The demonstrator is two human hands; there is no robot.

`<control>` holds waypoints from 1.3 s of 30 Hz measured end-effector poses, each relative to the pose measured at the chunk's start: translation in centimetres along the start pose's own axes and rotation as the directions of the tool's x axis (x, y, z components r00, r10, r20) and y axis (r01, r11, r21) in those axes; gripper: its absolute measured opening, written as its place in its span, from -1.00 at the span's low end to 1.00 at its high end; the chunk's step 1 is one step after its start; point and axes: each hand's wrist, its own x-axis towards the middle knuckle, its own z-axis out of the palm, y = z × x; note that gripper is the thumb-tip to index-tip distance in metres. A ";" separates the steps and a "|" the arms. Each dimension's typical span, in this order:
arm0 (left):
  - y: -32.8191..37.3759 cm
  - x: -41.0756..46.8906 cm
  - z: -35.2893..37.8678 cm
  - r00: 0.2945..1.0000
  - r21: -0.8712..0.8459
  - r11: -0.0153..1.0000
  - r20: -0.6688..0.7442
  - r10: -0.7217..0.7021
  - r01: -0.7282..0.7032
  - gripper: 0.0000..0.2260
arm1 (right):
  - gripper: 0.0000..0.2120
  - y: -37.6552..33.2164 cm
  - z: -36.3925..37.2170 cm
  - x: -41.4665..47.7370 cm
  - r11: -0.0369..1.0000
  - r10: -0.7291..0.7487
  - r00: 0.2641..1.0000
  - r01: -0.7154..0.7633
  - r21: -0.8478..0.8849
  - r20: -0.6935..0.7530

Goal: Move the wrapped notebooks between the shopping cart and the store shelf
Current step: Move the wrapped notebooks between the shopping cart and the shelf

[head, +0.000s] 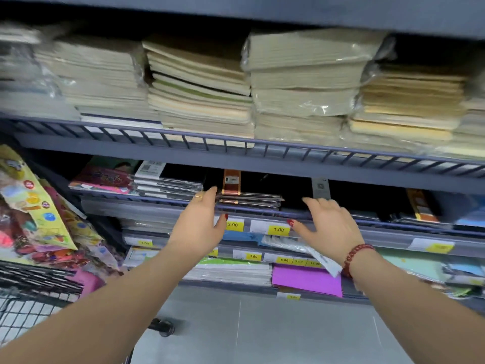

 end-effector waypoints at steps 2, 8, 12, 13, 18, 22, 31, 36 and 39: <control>1.1 -0.6 -0.1 0.998 0.078 0.996 -0.023 0.051 -0.049 -0.46 | -0.38 1.5 -1.0 -1.1 1.000 0.026 1.000 -0.026 -0.015 0.003; 7.1 0.2 2.1 0.975 0.149 0.967 -0.058 0.216 -0.206 -0.52 | -0.38 6.1 -2.7 -2.8 0.995 0.083 0.996 -0.085 0.043 0.030; 11.2 1.0 5.8 0.962 0.141 0.952 0.056 0.268 -0.274 -0.53 | -0.40 9.6 -2.5 -2.9 0.989 0.098 0.993 -0.104 0.102 0.058; 12.0 1.4 6.9 0.961 0.133 0.952 0.069 0.267 -0.274 -0.52 | -0.40 10.5 -2.3 -2.9 0.985 0.108 0.992 -0.115 0.126 0.063; 15.7 3.7 11.2 0.982 0.168 0.977 0.155 0.107 -0.132 -0.57 | -0.40 14.7 -1.0 -2.1 0.974 0.151 0.986 -0.161 0.158 0.077; 16.9 5.6 12.6 0.986 0.220 0.975 0.148 -0.070 0.036 -0.65 | -0.42 15.0 -0.2 -0.5 0.989 0.073 0.989 -0.088 0.116 0.130; 15.2 6.1 14.0 0.999 0.105 0.994 0.019 -0.029 0.027 -0.41 | -0.34 15.3 2.1 0.8 0.960 0.128 0.991 -0.132 0.245 0.033; 14.8 6.0 14.7 0.999 0.033 0.999 -0.036 -0.019 0.020 -0.41 | -0.30 15.5 2.4 0.6 0.963 0.118 0.993 -0.110 0.246 -0.021; 14.8 6.1 14.7 1.000 0.022 1.000 -0.022 -0.013 0.013 -0.34 | -0.32 15.5 2.2 0.6 0.966 0.085 0.996 -0.079 0.247 -0.017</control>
